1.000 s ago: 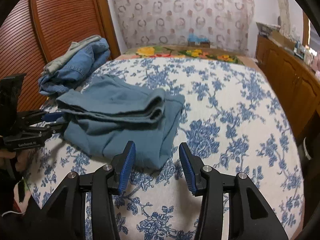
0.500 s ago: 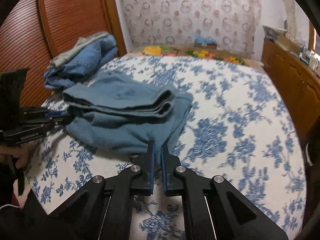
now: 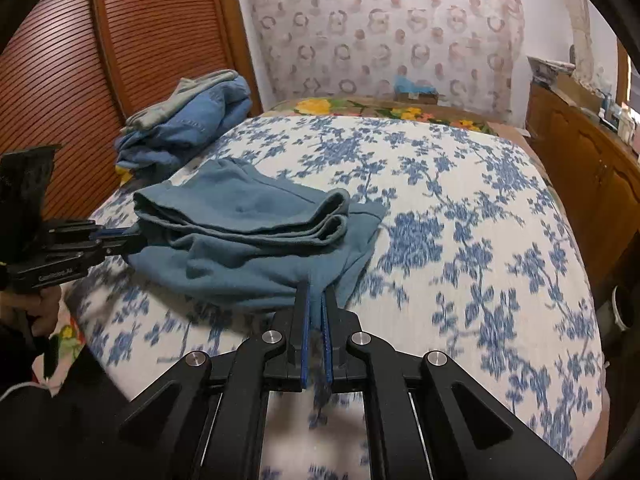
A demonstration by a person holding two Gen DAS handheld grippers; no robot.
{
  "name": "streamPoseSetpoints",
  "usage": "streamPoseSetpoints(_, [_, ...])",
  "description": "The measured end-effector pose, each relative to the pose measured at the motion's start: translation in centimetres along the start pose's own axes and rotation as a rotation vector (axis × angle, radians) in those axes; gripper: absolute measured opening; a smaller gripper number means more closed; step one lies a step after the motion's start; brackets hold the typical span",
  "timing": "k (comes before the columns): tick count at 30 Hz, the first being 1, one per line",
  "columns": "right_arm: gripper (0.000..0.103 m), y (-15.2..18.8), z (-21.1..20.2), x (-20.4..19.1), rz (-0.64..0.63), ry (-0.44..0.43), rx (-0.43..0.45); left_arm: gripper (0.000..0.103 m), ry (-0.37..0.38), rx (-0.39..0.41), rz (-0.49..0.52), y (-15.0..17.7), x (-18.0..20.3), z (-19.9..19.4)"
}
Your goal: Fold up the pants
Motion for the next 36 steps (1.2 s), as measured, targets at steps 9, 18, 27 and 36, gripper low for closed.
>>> streamPoseSetpoints(9, [0.003, 1.4, -1.2, -0.6, 0.000, -0.017, -0.002, 0.011, -0.010, -0.026, -0.008, 1.5, 0.8, -0.6])
streamPoseSetpoints(18, [0.024, 1.1, -1.6, -0.4, -0.009, 0.019, 0.026, 0.024, -0.037, -0.032, 0.001, 0.9, 0.4, -0.7])
streamPoseSetpoints(27, [0.042, 1.0, -0.1, 0.2, -0.019, 0.043, -0.002, 0.027, -0.049, -0.045, 0.009, -0.1, 0.0, 0.4])
streamPoseSetpoints(36, [0.043, -0.2, 2.1, 0.5, -0.073, 0.066, -0.032, 0.027, -0.077, -0.039, 0.023, -2.5, -0.9, 1.7])
Point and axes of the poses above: each gripper's, at about its wrist camera, not at the fingertips, and z roughly the way its jaws point, x to its right, y to its underside, the point moved 7 cm from there along z, roughly the way its jaws point, and after that the axes turned 5 degrees about y, right-handed, at the moved point
